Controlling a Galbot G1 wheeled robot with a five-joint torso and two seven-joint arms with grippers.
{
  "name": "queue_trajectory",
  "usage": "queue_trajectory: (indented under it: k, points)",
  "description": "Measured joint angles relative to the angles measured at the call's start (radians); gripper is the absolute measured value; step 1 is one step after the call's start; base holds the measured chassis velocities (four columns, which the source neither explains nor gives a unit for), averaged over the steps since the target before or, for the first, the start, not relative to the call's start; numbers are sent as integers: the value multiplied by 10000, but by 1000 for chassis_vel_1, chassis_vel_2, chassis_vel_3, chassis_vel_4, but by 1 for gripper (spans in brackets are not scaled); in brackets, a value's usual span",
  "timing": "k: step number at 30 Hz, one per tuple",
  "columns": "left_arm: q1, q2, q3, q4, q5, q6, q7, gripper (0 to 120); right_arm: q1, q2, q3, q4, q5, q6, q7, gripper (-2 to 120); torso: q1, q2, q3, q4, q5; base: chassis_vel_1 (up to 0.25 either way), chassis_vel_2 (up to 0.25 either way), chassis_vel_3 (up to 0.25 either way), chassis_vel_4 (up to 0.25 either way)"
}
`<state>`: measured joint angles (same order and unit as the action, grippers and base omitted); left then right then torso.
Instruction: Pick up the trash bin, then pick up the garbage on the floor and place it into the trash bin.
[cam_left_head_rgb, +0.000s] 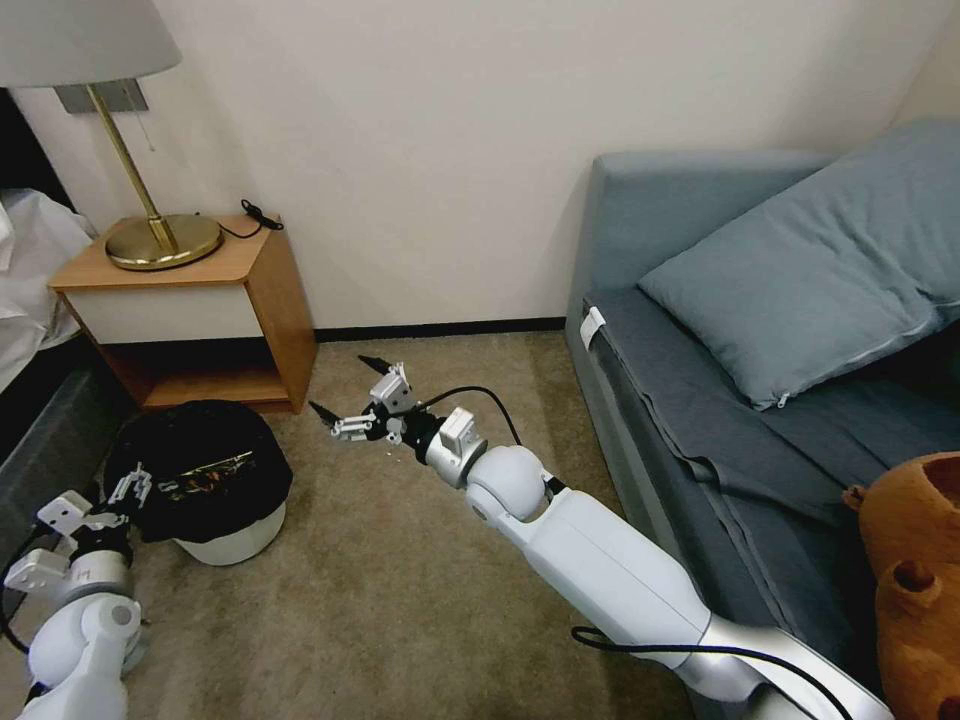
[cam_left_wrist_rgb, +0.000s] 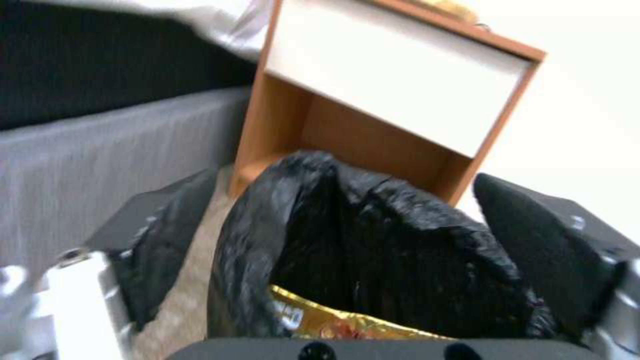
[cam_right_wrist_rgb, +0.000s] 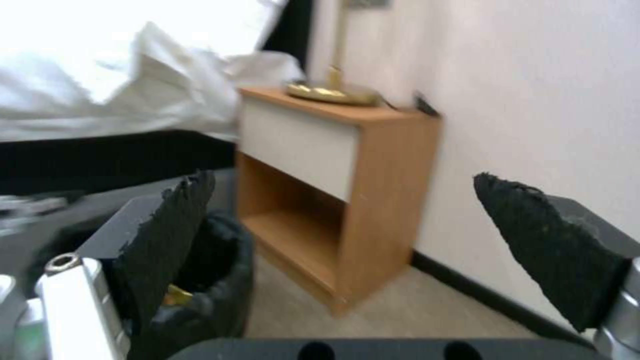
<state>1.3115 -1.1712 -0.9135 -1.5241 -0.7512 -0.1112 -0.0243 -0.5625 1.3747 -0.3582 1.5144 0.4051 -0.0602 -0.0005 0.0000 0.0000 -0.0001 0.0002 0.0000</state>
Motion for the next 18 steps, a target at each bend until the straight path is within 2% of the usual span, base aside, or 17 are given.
queue_trajectory:
  k: [4, 5, 9, 13, 18]
  points:
    - [163, 6, -52, -366, 645, -121, 149, 108, 24, 8, 27, 132, 238, -524, 705, 100, 0, 0, 0, 0, 1, 0, 0, 0, 0]
    - [212, 12, -54, -610, 1181, -242, 289, 111, 8, 9, 101, 238, 438, -864, 1146, 100, 0, 1, 0, -1, 0, 0, 0, 0, 0]
    - [180, 34, 46, -935, 1619, -261, 296, 113, -225, -5, 200, 349, 735, -1226, 1790, 100, 0, 1, 0, -1, 1, 0, 0, 0, 0]
    - [-68, 43, 311, -1521, 1725, 175, -39, 115, -930, -52, 393, 338, 714, -1316, 2248, 100, 0, 2, 0, -4, 2, 0, 0, 0, 0]
    - [-255, 57, 574, -1905, 1916, 562, -178, 112, -1315, -45, 588, 237, 583, -1429, 2813, 100, 0, 2, 0, -4, 2, 0, 0, 0, 0]
